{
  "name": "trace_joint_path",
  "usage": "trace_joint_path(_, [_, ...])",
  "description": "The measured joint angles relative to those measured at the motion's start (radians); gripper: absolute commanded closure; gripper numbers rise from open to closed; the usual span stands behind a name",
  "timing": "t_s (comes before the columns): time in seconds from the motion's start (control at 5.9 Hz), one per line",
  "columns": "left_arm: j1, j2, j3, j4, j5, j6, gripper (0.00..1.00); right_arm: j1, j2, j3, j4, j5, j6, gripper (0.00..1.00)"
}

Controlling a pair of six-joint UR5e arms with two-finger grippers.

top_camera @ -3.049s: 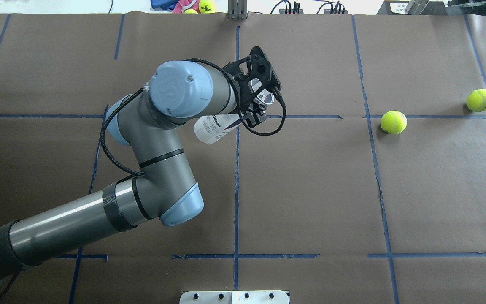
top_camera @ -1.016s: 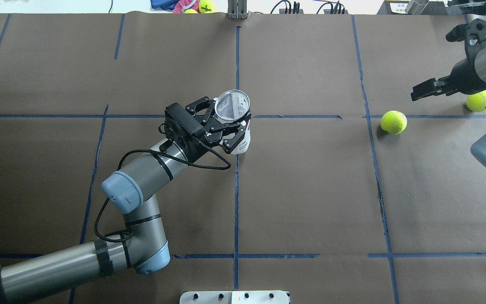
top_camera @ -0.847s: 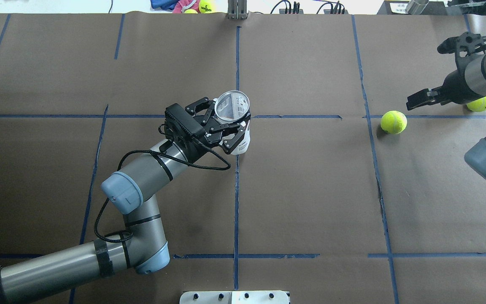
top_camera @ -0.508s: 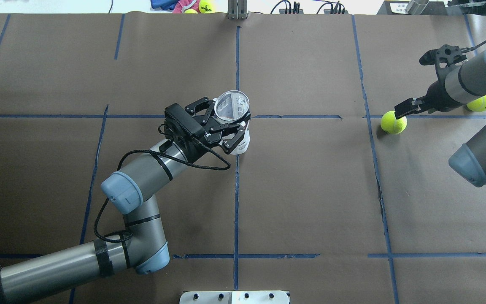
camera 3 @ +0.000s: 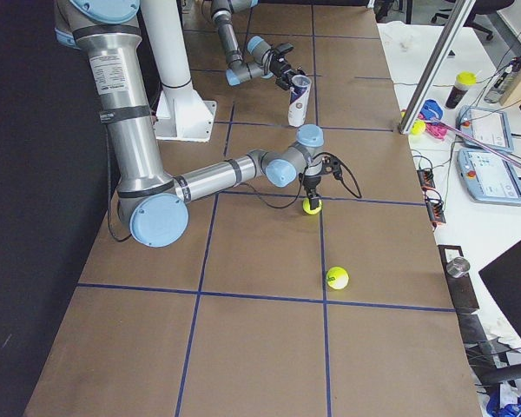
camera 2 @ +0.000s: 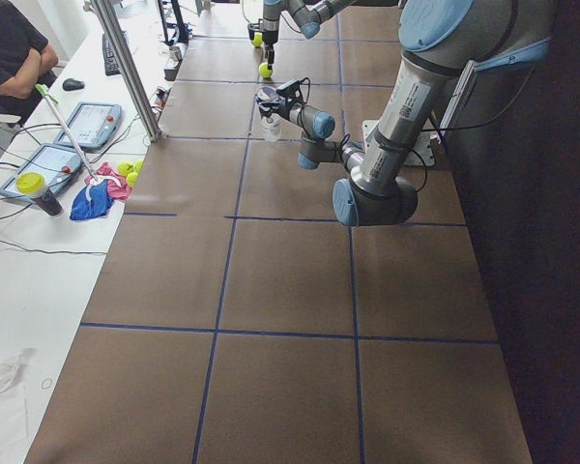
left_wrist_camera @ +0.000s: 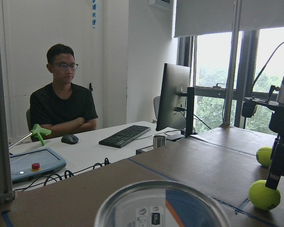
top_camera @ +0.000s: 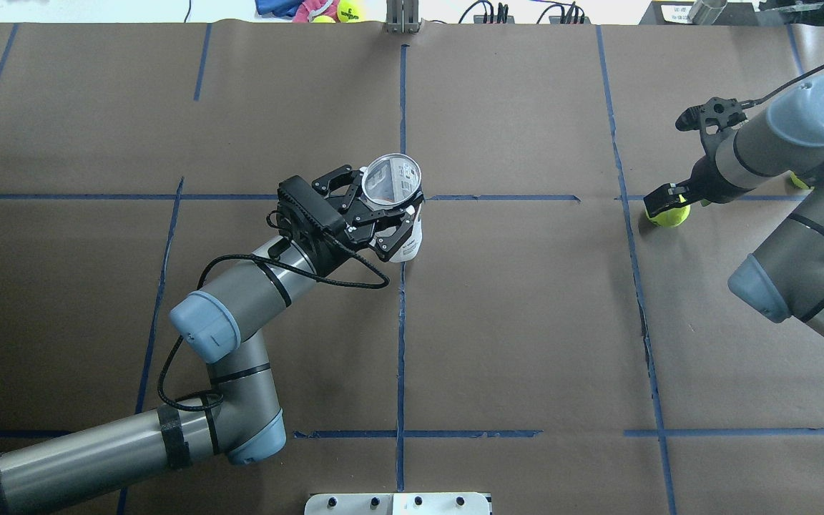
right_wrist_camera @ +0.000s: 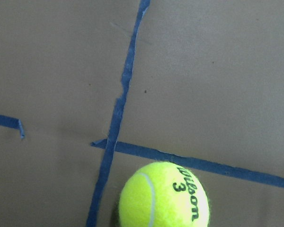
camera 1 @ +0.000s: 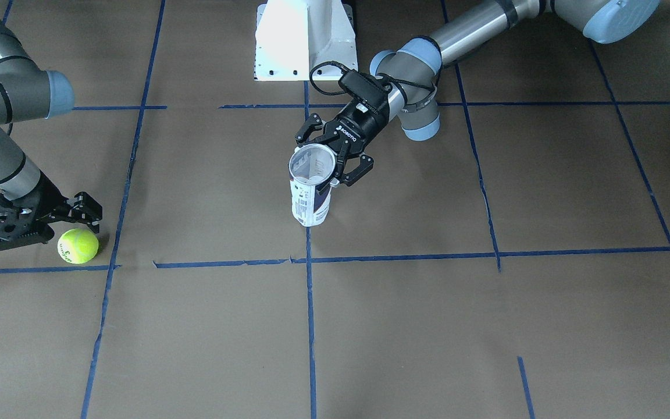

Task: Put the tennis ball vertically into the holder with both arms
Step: 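Lower the right gripper onto the nearer tennis ball and grasp it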

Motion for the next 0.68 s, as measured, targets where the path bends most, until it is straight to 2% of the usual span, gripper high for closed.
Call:
trace_joint_path(0.34, [0.000, 0.002, 0.000, 0.000, 0.000, 0.001, 0.31, -0.016, 0.034, -0.061, 0.001, -0.010, -0.005, 0.00])
trace_joint_path(0.51, [0.000, 0.002, 0.000, 0.000, 0.000, 0.001, 0.31, -0.023, 0.038, -0.077, 0.001, -0.024, -0.010, 0.05])
trace_joint_path(0.68, [0.000, 0.002, 0.000, 0.000, 0.000, 0.002, 0.31, -0.030, 0.039, -0.086, 0.001, -0.047, -0.015, 0.53])
